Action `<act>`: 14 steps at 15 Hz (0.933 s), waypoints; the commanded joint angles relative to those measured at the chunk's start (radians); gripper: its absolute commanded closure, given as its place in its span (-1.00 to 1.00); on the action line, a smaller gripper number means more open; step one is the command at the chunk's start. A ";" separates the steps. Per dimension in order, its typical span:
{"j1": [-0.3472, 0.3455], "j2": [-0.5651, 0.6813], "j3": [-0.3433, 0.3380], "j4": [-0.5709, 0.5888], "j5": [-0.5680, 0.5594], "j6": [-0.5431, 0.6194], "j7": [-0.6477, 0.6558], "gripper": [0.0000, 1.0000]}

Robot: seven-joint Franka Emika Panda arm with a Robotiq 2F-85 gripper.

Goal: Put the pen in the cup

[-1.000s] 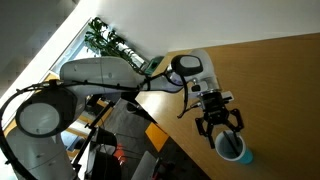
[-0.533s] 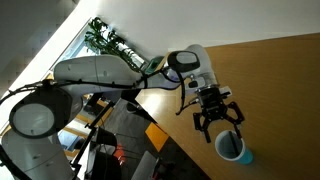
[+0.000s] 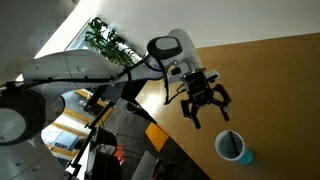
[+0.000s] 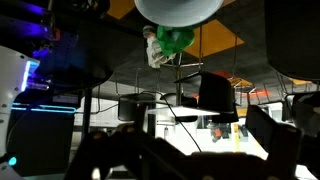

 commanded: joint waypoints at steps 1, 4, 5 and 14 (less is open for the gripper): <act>0.015 -0.111 0.010 -0.065 -0.024 -0.023 0.059 -1.00; 0.020 -0.153 0.018 -0.075 -0.031 -0.036 0.081 -1.00; 0.020 -0.165 0.020 -0.076 -0.035 -0.042 0.087 -1.00; 0.003 -0.152 0.044 -0.046 -0.028 -0.048 0.076 -1.00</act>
